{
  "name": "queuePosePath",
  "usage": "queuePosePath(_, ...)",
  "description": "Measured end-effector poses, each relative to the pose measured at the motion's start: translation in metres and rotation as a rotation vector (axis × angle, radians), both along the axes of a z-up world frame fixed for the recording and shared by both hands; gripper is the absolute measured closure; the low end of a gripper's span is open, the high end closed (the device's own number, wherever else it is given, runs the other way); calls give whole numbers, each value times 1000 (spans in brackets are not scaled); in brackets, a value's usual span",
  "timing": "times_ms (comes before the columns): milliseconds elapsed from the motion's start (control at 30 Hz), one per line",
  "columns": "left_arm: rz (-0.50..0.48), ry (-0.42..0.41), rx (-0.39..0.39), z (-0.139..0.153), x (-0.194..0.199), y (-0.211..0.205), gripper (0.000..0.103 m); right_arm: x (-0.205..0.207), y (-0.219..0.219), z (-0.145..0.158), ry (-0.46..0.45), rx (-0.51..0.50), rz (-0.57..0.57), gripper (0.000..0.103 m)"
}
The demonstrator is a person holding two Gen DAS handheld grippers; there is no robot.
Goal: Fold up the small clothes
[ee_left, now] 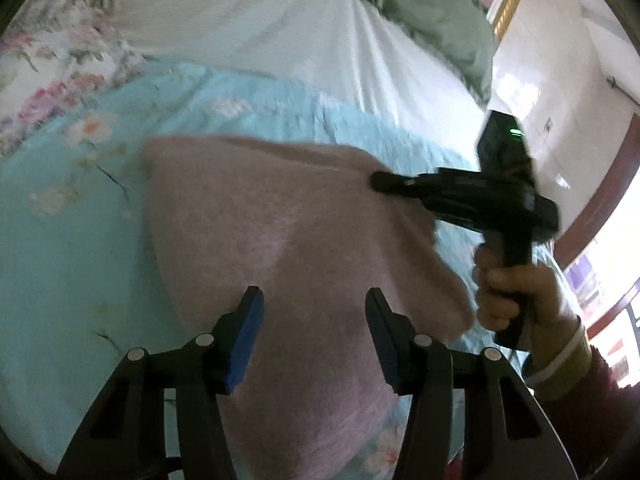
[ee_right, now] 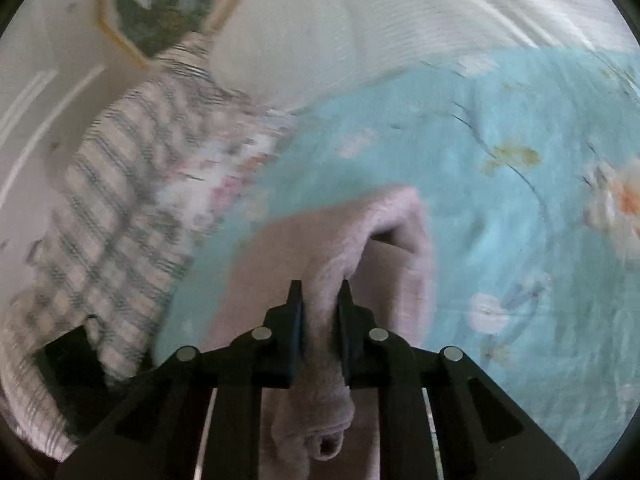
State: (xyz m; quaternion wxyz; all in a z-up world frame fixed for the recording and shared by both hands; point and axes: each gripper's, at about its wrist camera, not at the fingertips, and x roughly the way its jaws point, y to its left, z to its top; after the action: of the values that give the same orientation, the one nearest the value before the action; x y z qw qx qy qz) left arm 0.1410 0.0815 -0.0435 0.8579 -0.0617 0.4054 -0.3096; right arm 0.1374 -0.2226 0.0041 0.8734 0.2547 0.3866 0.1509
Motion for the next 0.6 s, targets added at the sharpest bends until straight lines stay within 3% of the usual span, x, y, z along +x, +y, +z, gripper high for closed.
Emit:
queuePosePath(133, 3, 42, 51, -26, -2, -14, 51, 6, -12, -42, 85, 69, -48, 86)
queuePosePath(300, 8, 27, 47, -17, -12, -3, 51, -21, -8, -15, 35, 56, -46, 72)
queuePosePath(467, 29, 13, 6, -6, -28, 24, 51, -88, -1, 16, -68, 60, 72, 63)
queuePosePath(600, 3, 16, -37, -9, -47, 33, 52, -117, 22, 6, -19, -1, 178, 58)
